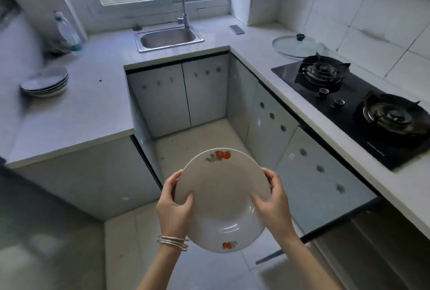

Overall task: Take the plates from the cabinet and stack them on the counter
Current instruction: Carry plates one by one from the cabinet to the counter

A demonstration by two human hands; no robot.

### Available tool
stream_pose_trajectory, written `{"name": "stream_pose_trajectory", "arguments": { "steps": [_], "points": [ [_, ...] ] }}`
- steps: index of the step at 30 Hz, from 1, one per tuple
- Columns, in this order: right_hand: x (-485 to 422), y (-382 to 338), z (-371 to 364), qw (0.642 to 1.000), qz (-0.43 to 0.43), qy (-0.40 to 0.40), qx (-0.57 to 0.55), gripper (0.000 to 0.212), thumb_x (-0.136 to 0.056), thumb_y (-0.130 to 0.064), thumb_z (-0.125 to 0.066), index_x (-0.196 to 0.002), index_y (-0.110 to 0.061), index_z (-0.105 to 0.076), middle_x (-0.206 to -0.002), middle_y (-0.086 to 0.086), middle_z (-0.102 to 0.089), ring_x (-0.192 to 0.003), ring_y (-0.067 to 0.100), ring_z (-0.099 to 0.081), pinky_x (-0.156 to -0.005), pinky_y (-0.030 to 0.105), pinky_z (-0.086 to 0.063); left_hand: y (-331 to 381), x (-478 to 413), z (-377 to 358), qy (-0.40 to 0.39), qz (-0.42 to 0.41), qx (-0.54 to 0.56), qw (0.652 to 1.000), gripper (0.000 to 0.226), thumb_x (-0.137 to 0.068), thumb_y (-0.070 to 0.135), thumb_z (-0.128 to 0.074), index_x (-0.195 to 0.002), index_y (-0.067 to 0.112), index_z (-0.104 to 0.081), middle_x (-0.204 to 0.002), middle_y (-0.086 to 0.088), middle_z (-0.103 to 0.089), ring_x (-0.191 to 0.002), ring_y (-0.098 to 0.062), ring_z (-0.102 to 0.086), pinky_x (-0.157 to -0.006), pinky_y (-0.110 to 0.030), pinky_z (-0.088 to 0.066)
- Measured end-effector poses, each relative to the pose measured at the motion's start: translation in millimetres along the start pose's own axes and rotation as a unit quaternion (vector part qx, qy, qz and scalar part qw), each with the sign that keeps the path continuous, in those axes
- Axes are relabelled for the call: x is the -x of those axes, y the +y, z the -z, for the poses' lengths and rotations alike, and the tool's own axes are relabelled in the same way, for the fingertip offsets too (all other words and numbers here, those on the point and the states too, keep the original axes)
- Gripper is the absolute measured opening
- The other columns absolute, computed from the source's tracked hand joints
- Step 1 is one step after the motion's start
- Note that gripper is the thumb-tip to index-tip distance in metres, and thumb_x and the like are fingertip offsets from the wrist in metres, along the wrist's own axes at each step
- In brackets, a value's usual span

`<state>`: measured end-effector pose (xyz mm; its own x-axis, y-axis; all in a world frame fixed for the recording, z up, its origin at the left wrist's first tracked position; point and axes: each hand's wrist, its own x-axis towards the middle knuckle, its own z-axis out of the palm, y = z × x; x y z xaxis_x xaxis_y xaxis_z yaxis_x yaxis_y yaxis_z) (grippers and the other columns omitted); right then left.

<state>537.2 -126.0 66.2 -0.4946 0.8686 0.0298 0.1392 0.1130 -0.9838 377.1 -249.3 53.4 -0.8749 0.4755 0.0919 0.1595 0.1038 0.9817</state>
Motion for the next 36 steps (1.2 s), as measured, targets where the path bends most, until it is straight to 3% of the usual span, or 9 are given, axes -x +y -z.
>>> {"name": "stream_pose_trajectory", "arguments": {
  "steps": [5, 10, 17, 22, 27, 32, 36],
  "points": [
    [-35.3, -4.9, -46.5, 1.0, 0.0, -0.027, 0.0, 0.054, -0.073, 0.008, -0.066, -0.11, -0.029, -0.051, -0.106, -0.005, -0.06, -0.092, 0.002, -0.058, -0.074, 0.017, -0.051, -15.7, -36.9, 23.9, 0.045, 0.027, 0.029, 0.998, 0.049, -0.063, 0.007, -0.066, -0.105, 0.032, -0.059, -0.106, 0.009, -0.064, -0.093, 0.001, -0.06, -0.078, -0.014, -0.049],
    [-82.8, 4.0, -84.0, 1.0, -0.003, -0.022, 0.007, 0.052, -0.071, 0.008, -0.067, -0.11, -0.026, -0.055, -0.105, -0.004, -0.063, -0.094, 0.007, -0.06, -0.075, 0.018, -0.051, -27.5, -79.2, 25.3, 0.093, 0.049, 0.043, 0.994, 0.055, -0.068, -0.018, -0.065, -0.105, 0.023, -0.059, -0.102, 0.012, -0.062, -0.088, 0.009, -0.059, -0.073, -0.006, -0.045],
    [-194.0, -0.1, -135.1, 0.999, 0.027, -0.044, -0.013, 0.056, -0.069, 0.011, -0.066, -0.105, -0.03, -0.055, -0.103, -0.006, -0.062, -0.094, 0.007, -0.059, -0.074, 0.017, -0.05, -39.2, -183.0, 9.6, 0.135, 0.05, 0.019, 0.989, 0.061, -0.069, -0.013, -0.067, -0.102, 0.037, -0.058, -0.106, 0.013, -0.063, -0.092, 0.005, -0.06, -0.077, -0.008, -0.046],
    [-289.3, -18.1, -163.5, 0.996, 0.038, -0.077, -0.02, 0.054, -0.069, 0.012, -0.064, -0.105, -0.028, -0.054, -0.102, -0.003, -0.062, -0.089, 0.003, -0.057, -0.07, 0.013, -0.047, -27.7, -266.7, -10.5, 0.161, 0.037, -0.035, 0.986, 0.057, -0.071, -0.01, -0.067, -0.118, 0.021, -0.057, -0.112, 0.006, -0.063, -0.097, 0.001, -0.058, -0.082, -0.005, -0.043],
    [-361.0, -22.4, -196.0, 0.991, 0.034, -0.13, -0.01, 0.053, -0.072, 0.008, -0.062, -0.111, -0.028, -0.054, -0.107, -0.005, -0.061, -0.096, 0.011, -0.059, -0.078, 0.028, -0.051, -28.8, -324.1, -18.9, 0.206, 0.049, -0.054, 0.976, 0.058, -0.071, -0.008, -0.068, -0.123, 0.015, -0.057, -0.118, 0.002, -0.062, -0.106, -0.013, -0.058, -0.09, -0.018, -0.044],
    [-406.8, -19.1, -246.2, 0.984, 0.042, -0.173, 0.017, 0.055, -0.069, 0.009, -0.061, -0.111, -0.026, -0.055, -0.108, -0.008, -0.06, -0.098, 0.008, -0.057, -0.08, 0.021, -0.049, -41.6, -366.6, -8.9, 0.261, 0.087, -0.059, 0.96, 0.054, -0.073, -0.005, -0.07, -0.121, 0.015, -0.057, -0.12, 0.001, -0.061, -0.108, -0.017, -0.057, -0.094, -0.034, -0.047],
    [-448.8, -24.4, -297.0, 0.975, 0.062, -0.211, 0.037, 0.055, -0.068, 0.009, -0.062, -0.111, -0.023, -0.054, -0.108, -0.005, -0.06, -0.097, 0.004, -0.056, -0.079, 0.015, -0.046, -50.5, -411.0, 6.8, 0.294, 0.094, -0.058, 0.949, 0.053, -0.074, -0.006, -0.068, -0.121, 0.016, -0.056, -0.117, 0.001, -0.06, -0.106, -0.019, -0.055, -0.09, -0.033, -0.047]
  ]
}}
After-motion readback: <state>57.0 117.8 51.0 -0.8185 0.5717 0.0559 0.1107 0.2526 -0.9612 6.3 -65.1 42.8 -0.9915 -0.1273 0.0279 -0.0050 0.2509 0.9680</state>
